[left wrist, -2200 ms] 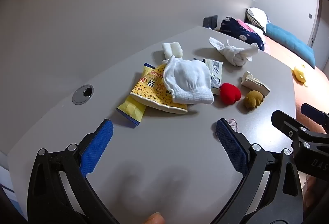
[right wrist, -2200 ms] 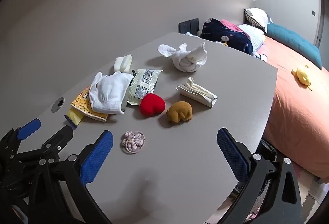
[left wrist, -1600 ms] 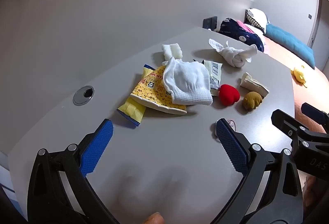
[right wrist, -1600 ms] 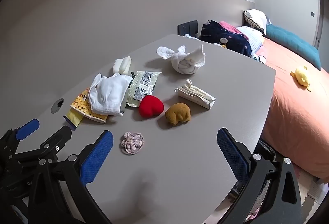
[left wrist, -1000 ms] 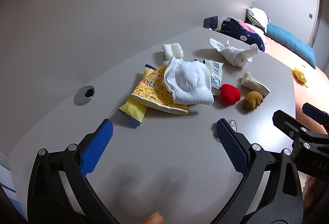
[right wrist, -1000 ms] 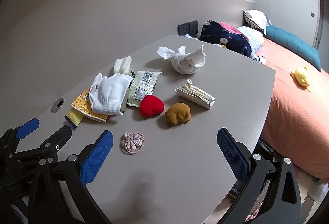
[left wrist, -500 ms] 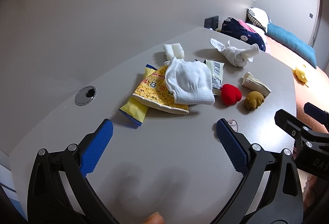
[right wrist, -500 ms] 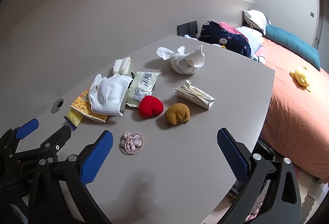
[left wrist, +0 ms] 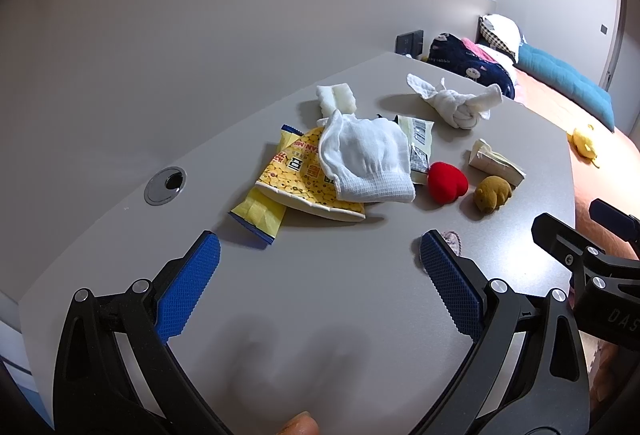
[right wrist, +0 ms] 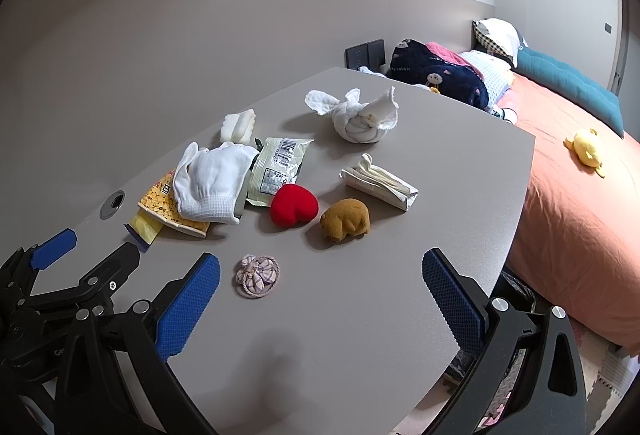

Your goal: Collect trash

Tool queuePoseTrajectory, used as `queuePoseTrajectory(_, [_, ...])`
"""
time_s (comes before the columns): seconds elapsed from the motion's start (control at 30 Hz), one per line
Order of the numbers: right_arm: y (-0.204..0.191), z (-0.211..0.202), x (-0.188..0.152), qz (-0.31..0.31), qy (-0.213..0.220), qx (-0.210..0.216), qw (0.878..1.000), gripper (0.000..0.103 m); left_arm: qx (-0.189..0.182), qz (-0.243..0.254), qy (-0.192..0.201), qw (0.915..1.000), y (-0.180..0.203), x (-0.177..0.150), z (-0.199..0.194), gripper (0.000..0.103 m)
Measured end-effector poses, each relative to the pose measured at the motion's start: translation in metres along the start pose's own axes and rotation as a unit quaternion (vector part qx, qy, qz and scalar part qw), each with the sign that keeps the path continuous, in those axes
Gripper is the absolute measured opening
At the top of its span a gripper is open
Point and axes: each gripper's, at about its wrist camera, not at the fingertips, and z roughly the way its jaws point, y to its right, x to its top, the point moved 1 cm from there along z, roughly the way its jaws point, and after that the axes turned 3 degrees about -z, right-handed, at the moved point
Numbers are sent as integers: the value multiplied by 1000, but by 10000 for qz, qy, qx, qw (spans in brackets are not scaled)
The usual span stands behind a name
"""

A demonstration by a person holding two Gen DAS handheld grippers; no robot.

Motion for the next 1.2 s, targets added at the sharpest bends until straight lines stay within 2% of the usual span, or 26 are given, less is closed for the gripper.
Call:
queuePoseTrajectory(0.8, [2, 1, -4, 15, -27, -4, 10000, 101, 11, 43, -12, 10000, 3, -2, 1, 97])
queuePoseTrajectory(0.97, [7, 8, -2, 0, -111, -44, 9999, 101, 41, 60, -110, 9999, 3, -3, 8, 97])
queuePoseTrajectory(1.2, [12, 18, 2, -144, -203, 122, 9996, 101, -7, -100, -223, 9997, 1, 6, 20, 97])
